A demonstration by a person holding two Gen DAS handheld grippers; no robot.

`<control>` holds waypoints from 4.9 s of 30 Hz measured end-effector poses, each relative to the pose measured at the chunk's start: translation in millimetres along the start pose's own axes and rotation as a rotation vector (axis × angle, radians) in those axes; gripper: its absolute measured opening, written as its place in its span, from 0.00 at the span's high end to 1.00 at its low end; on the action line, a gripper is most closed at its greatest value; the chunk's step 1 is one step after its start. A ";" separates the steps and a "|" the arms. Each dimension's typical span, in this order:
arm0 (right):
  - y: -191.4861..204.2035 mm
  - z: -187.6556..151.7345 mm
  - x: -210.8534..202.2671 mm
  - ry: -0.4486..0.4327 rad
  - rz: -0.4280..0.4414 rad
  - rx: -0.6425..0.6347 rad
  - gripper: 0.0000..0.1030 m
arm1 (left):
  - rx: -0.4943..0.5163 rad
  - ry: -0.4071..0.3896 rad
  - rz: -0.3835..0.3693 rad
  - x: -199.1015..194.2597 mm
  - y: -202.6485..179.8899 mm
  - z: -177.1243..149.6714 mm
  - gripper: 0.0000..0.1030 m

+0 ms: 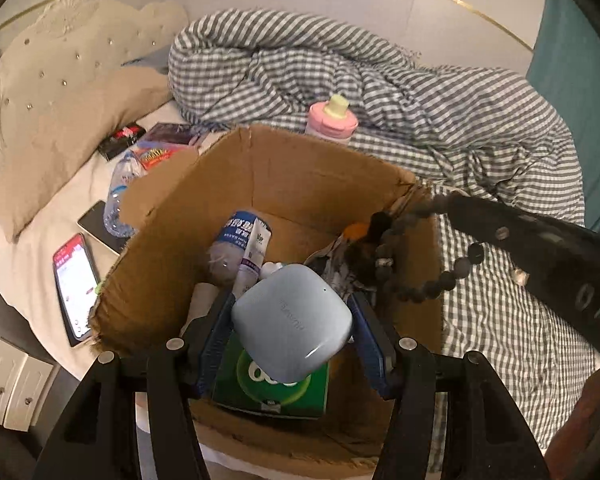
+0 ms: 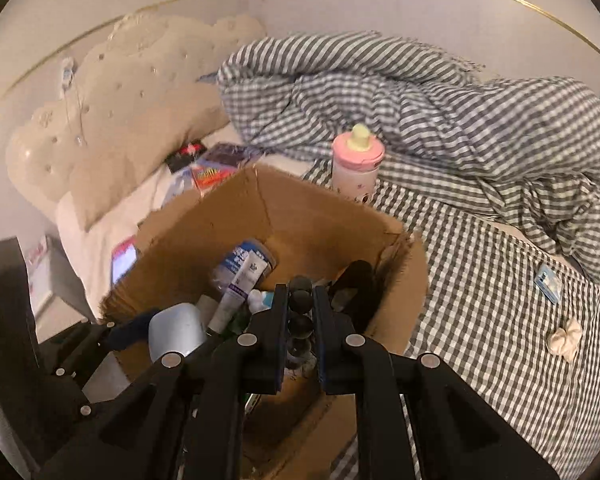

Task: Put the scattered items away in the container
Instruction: 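Open both tools to drop the case and bracelet into the box, then move both tools back toward the blue tissue pack and lace cloth, then grasp the blue tissue pack with the left tool while the right tool grasps the white lace cloth, then carry the tissue pack and lace cloth over the cardboard box with both tools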

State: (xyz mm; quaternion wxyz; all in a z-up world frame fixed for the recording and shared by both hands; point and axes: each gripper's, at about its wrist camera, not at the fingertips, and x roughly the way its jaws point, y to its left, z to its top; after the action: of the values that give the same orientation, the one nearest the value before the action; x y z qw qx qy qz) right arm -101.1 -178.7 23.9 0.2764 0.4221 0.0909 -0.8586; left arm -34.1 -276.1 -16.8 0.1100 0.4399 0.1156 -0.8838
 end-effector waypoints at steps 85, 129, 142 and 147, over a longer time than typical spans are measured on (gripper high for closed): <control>-453.2 -141.4 72.8 0.119 -0.403 0.570 0.75 | 0.562 0.160 -0.294 308.6 -466.2 40.9 0.00; -261.8 -206.3 -196.0 -0.120 -0.464 0.498 0.84 | 0.409 -0.117 -0.201 -53.6 -272.2 -69.0 0.83; -171.5 -163.1 -175.6 -0.126 -0.403 0.341 0.84 | 0.350 -0.167 -0.103 -83.0 -184.6 -72.4 0.83; -127.2 -127.6 -148.1 -0.114 -0.344 0.276 0.84 | 0.285 -0.164 -0.054 -80.3 -129.6 -55.3 0.83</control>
State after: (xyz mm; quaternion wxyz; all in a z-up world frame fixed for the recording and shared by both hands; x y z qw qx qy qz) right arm -12.5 35.6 48.8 0.0703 0.3849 0.0273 -0.9199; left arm 16.3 -129.0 29.2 0.0316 0.3742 -0.0086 -0.9268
